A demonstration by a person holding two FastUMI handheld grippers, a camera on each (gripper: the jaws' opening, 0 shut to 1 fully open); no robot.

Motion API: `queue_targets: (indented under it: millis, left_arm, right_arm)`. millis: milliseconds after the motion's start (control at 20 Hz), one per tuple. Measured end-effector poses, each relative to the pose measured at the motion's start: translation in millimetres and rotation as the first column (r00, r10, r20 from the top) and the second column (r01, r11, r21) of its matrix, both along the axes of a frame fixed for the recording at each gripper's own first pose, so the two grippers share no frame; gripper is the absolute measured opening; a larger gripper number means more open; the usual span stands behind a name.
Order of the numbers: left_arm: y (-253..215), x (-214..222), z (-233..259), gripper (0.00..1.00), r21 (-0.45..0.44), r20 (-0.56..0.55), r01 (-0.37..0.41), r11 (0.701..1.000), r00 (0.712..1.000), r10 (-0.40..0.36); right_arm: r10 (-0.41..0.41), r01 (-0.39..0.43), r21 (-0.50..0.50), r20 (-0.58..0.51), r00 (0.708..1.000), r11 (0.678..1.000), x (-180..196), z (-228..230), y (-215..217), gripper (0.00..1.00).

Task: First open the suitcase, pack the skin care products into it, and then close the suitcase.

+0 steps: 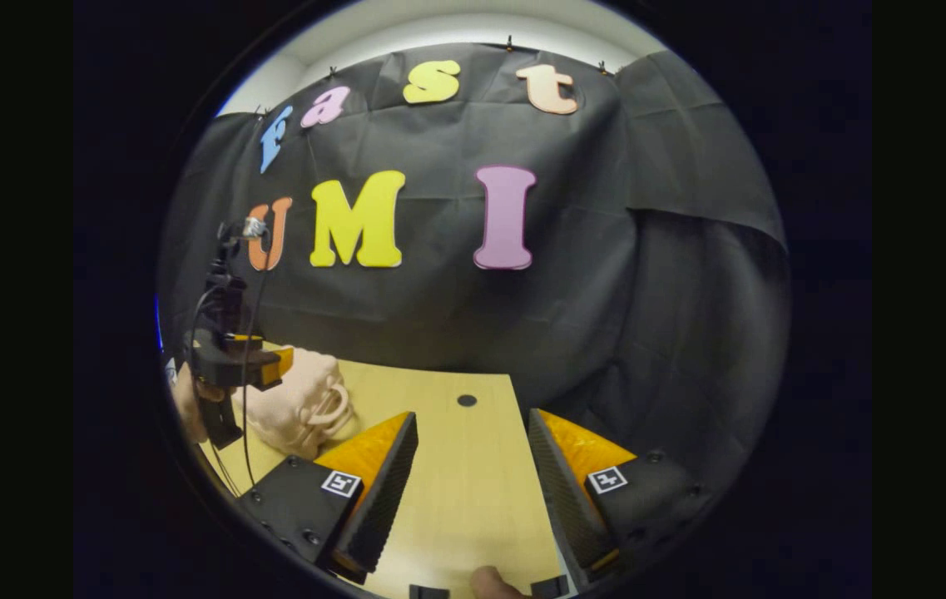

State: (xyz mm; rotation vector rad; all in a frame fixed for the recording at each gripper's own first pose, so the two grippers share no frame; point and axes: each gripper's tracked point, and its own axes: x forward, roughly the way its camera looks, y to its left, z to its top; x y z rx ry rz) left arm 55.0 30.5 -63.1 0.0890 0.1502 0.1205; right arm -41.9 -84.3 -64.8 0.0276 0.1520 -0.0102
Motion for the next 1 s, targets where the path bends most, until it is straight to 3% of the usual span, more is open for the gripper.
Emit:
queue_targets:
  millis: [100, 300, 450, 600, 1000]
  left_arm:
    - [19.8, -23.0, 32.0, 0.99, 0.012, 0.066, -0.022, 1.0, 0.998, 0.021]
    - [38.6, -76.1, 77.6, 0.98, -0.07, 0.131, 0.033, 0.997, 0.991, -0.023]
    - [46.9, -114.7, 89.7, 0.98, -0.146, 0.159, 0.075, 0.986, 0.986, -0.051]
    - [58.0, -143.8, 90.4, 0.99, -0.147, 0.153, 0.091, 0.985, 0.986, -0.068]
    - [70.0, -157.3, 87.3, 0.99, -0.148, 0.156, 0.156, 0.977, 0.979, -0.133]
  right_arm:
    - [0.01, -0.01, 0.002, 0.038, 0.999, 1.0, 0.5, 18.4, 21.4, 0.8]
    - [0.033, -0.033, 0.001, 0.07, 0.997, 0.999, -14.6, 50.1, 74.9, 0.81]
    - [0.041, -0.037, -0.032, 0.113, 0.993, 0.999, -30.2, 81.5, 106.7, 0.81]
    - [0.029, -0.027, -0.019, 0.118, 0.993, 0.999, -49.5, 93.4, 133.2, 0.8]
    - [0.035, -0.031, -0.031, 0.126, 0.991, 0.999, -63.8, 101.5, 173.2, 0.8]
